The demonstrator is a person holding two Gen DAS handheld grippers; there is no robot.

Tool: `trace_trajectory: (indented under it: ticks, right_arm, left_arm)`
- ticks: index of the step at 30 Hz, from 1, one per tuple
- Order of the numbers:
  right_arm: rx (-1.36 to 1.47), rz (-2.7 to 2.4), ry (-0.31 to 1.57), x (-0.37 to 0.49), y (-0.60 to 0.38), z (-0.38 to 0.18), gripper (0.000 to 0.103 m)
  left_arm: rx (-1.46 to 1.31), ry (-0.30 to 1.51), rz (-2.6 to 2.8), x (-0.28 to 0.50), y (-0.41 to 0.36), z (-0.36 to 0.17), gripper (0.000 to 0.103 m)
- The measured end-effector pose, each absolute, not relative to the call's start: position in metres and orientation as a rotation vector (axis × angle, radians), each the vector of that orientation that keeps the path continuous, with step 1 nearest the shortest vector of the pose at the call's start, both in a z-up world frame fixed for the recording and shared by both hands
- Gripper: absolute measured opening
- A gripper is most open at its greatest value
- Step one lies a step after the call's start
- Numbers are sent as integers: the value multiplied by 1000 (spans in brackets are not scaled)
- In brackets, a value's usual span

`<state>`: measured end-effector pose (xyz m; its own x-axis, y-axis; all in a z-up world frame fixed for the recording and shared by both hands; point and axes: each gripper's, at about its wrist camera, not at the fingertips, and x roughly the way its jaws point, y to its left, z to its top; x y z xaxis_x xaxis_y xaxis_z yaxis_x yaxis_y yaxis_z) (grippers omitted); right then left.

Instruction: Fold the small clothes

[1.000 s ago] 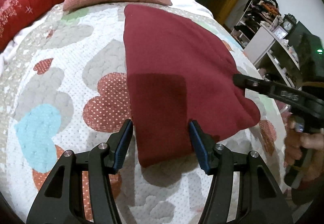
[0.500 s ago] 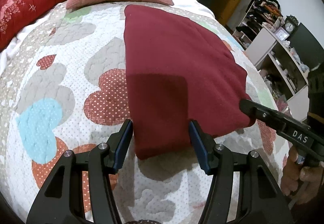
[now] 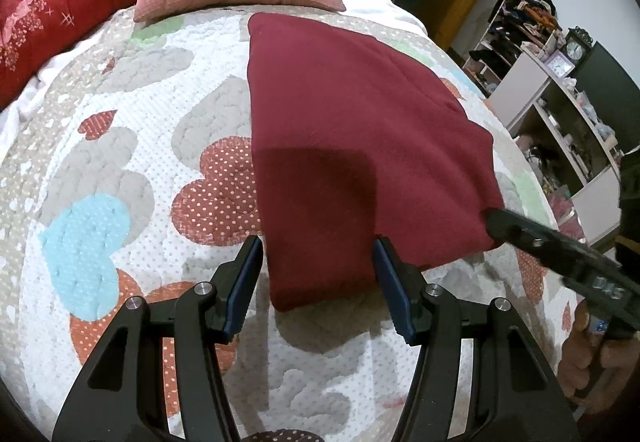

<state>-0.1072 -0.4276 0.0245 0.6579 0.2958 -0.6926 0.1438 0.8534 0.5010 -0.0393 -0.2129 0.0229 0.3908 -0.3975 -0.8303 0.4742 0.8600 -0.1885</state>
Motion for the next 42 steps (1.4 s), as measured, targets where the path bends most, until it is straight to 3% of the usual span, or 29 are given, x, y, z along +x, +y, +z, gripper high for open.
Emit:
trace_trajectory:
  ticks: [2,7,11,15,22,34,35,36,38,39,42]
  right_arm:
    - [552,70,833,-110,-429,32,47]
    - [590,20,821,-99,-439,39,48]
    - [639,-2,809,-83,-446,39,73]
    - [646,-6,830,-59,-450,34,74]
    - [598,-47,846,-28,-468,13,80]
    - [790,137,793,0,-484,-21,85]
    - [786,150,791,1,-481,-21,79]
    - [780,174,792,3,-477,-21,65]
    - [756,167,792,4,-470,-18,58]
    - [736,154,790,3,-467,-15,49]
    - [733,142,768,-7,-466,0,36]
  left_arm:
    - [88,1028,-553,-38,-213,24,57]
    - [91,1017,-540,-32,-207,30,57]
    - [81,1013,-530,-19,-203,33,60]
    - [-20,1037,-551,5,-197,34,78]
    - [-157,1100,-607,48,-197,19,82]
    - [-174,1124,-686,70,-224,-1,93]
    - [-167,1120,-683,70,-227,-1,93]
    - [-146,1109,-680,69,-231,-1,92]
    - [-103,1086,-694,65,-236,2,74]
    - [-87,1078,-699,61,-238,6,70]
    - [-62,1067,-697,53,-233,18,56]
